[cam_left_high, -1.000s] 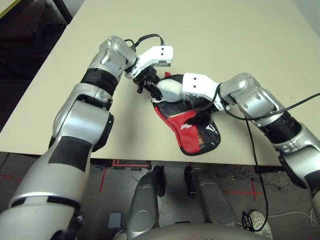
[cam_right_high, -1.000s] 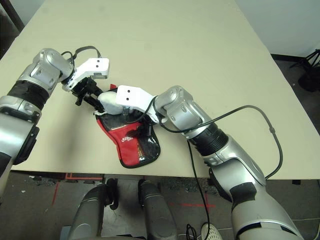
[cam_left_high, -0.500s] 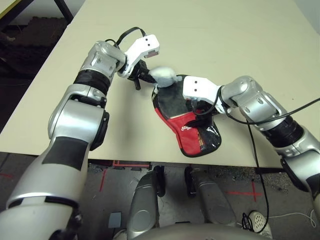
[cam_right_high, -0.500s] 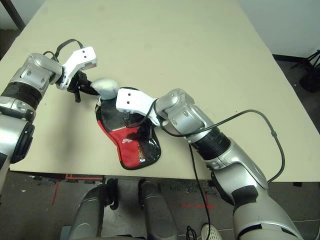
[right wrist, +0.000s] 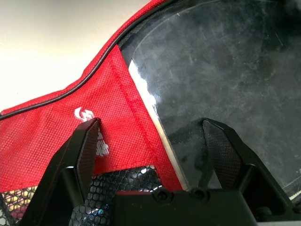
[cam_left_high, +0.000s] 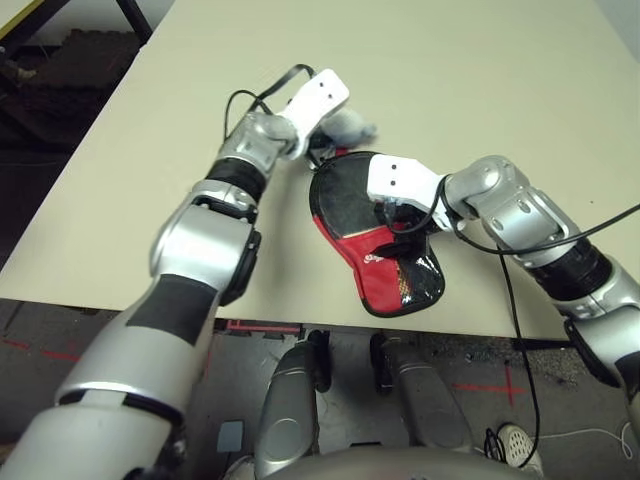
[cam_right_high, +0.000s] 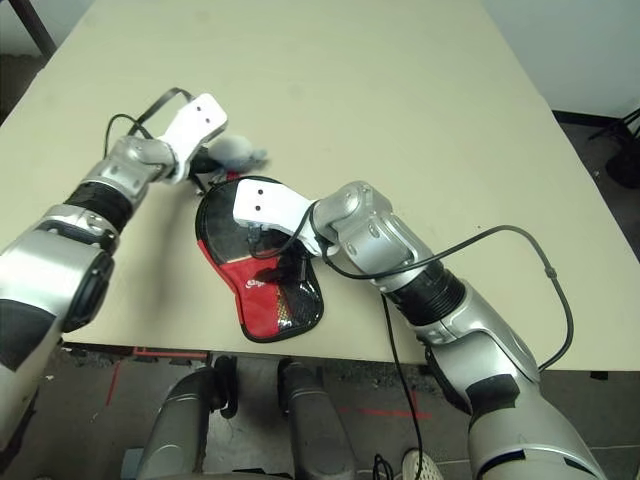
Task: Store the ping-pong paddle in its case and zip it.
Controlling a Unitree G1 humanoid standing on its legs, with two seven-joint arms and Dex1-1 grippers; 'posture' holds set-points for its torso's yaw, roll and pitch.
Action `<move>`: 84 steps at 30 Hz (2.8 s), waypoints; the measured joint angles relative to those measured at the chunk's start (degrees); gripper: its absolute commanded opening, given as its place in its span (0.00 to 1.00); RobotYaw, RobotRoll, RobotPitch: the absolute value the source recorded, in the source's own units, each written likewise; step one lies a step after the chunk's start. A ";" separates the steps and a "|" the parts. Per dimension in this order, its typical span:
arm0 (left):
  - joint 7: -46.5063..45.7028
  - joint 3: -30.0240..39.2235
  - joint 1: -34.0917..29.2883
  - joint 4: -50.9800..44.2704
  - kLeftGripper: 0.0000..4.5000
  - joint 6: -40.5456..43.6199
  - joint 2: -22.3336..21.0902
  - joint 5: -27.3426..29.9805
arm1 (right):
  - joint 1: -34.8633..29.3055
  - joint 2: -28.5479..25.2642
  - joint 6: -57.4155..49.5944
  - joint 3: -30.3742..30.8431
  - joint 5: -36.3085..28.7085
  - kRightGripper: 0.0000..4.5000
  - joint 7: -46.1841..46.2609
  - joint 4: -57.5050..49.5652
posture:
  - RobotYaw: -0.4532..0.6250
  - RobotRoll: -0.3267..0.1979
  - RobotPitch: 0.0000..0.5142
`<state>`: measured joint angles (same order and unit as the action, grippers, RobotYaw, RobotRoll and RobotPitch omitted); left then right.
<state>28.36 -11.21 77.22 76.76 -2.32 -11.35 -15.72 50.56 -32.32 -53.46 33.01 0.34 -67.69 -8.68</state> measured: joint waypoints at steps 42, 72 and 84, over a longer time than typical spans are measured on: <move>22.71 4.51 -0.69 -2.81 0.80 -1.59 7.36 5.68 | 1.23 3.63 2.43 -0.92 -2.13 1.00 0.20 3.71 | 0.28 0.62 0.55; 26.68 8.59 0.20 -7.14 1.00 0.78 -4.41 10.92 | 15.91 -9.15 -7.90 -8.47 -10.47 1.00 -4.59 12.65 | 0.28 0.62 0.51; 43.17 0.62 -7.51 -23.84 1.00 8.45 -5.21 11.06 | 28.12 1.03 10.00 -15.99 -0.98 1.00 18.54 48.37 | 0.29 0.62 0.50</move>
<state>71.53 -10.59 69.71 52.91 6.13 -16.57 -4.66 78.68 -31.29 -43.46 17.01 -0.65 -49.15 39.69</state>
